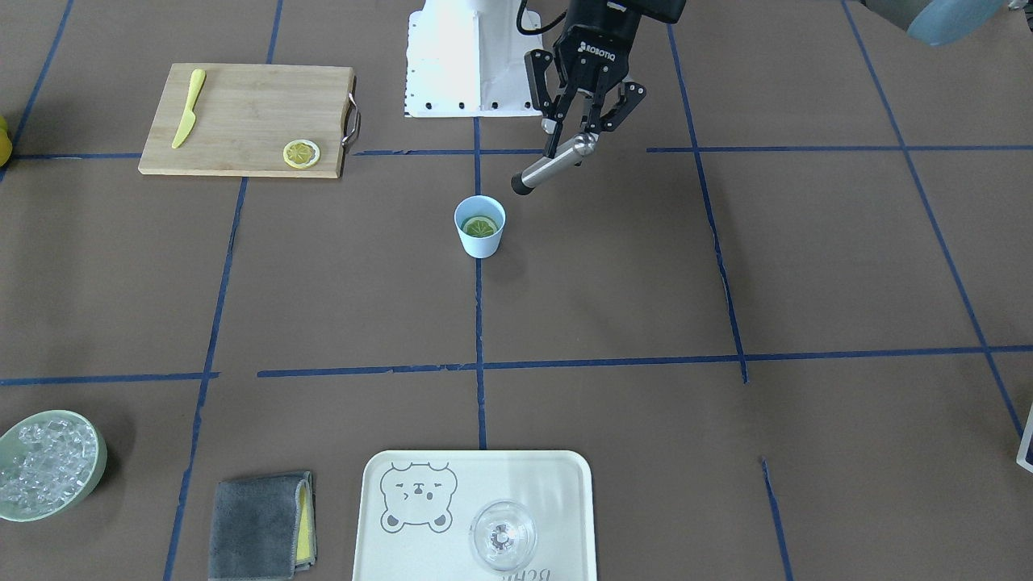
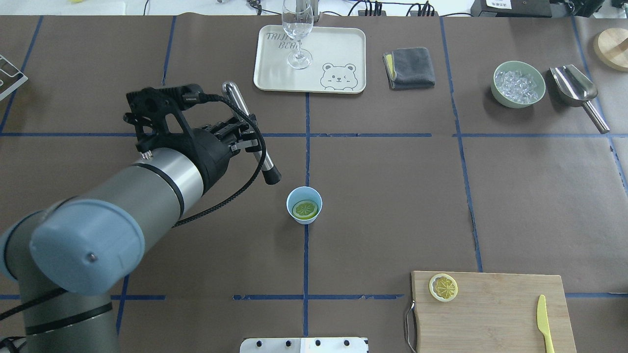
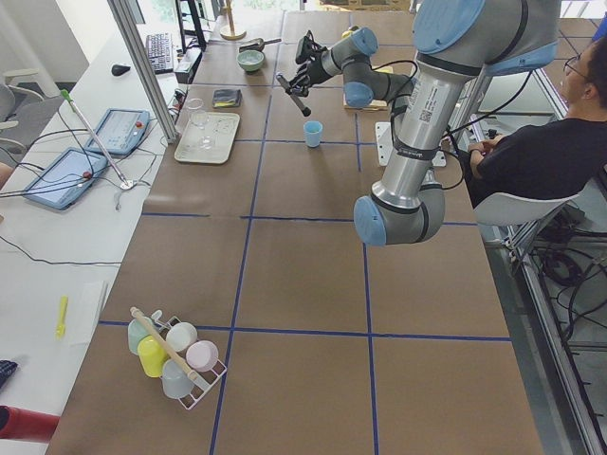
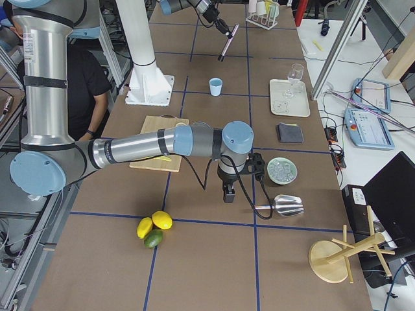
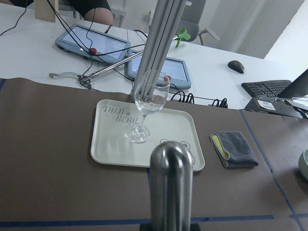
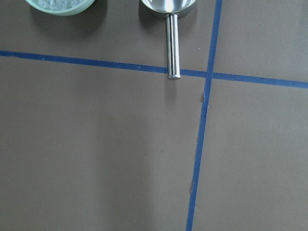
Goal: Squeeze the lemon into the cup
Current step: 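Push the muddler down into the blue cup to crush the lemon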
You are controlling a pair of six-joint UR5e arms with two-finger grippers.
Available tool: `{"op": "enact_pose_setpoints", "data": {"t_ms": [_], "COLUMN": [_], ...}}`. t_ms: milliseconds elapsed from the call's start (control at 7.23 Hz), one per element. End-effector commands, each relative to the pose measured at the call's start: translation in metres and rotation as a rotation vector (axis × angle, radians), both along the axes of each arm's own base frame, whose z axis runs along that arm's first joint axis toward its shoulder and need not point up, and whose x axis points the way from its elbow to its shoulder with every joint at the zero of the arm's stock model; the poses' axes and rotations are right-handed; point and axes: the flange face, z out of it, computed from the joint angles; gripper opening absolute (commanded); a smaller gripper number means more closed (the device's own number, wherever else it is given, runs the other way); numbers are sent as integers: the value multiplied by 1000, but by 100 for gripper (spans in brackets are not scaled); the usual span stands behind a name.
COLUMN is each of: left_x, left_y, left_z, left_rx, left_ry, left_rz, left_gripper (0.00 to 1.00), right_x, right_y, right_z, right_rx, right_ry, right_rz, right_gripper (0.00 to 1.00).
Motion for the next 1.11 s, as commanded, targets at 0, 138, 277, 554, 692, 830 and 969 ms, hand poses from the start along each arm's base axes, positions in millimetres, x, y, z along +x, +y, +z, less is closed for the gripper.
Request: {"op": "enact_pose_setpoints", "data": {"t_ms": [0,138,277,554,692,830,969], "left_x": [49,54,56,88,95,99,106], "left_y": [9,8,10,21,26,32,34], "left_z": [25,24,16,27,29,29,33], "left_rx": [-3,12,16,7,6,5,2], "left_ry": [11,44,58,18,12,12,1], "left_rz": [-94,-103,-99,-66,-53,-39,-35], "left_gripper": [0,0,0,0,0,0,0], "right_x": [0,0,0,0,0,1,1], "right_y": [1,1,1,1,1,1,1], "right_z": [1,1,2,2,2,2,2], "right_rx": [-1,-1,-3,-3,-3,-3,-2], "right_ry": [4,4,4,4,4,7,8], "right_rz": [0,0,0,0,0,0,-1], "right_gripper": [100,100,100,100,100,100,100]}}
